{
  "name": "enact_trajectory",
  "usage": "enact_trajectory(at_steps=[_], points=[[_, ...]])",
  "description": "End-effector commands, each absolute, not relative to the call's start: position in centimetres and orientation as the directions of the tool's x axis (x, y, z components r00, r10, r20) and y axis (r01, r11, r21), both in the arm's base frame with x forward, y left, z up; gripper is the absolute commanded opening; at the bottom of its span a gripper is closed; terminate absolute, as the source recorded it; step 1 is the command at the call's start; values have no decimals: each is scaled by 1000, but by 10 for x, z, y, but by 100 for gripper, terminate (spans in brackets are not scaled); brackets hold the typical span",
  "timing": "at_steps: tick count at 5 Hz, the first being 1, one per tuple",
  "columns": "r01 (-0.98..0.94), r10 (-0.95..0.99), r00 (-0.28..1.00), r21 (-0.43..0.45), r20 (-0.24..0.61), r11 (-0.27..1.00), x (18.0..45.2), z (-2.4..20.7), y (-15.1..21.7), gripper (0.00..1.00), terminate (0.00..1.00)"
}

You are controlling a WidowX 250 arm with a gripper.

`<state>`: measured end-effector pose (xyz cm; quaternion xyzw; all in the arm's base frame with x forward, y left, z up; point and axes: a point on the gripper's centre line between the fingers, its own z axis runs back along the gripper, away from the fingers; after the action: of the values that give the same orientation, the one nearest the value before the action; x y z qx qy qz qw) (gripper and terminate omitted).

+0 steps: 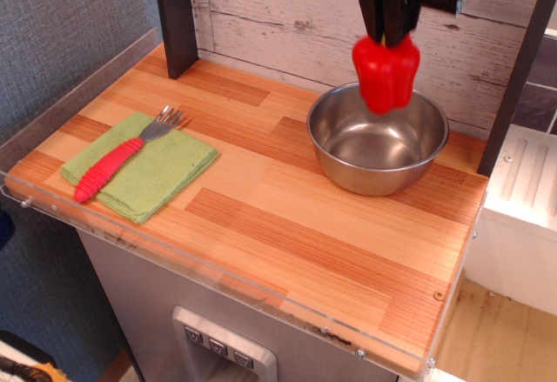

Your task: Put the red pepper in the silver pot.

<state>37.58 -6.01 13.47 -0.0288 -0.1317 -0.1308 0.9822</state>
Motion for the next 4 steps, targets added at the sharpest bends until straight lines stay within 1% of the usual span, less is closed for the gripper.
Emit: enact_trajectory(at_steps=[1,2,3,4], points=[[275,-266,941,-16,212,961,376,122,-52,100,0],[290,-277,934,-25,227,957,372,129,-53,100,0],[285,-267,928,-35,259,958,364,142,-45,100,0],[259,-243,926,-18,289,966,346,163,-24,100,0]])
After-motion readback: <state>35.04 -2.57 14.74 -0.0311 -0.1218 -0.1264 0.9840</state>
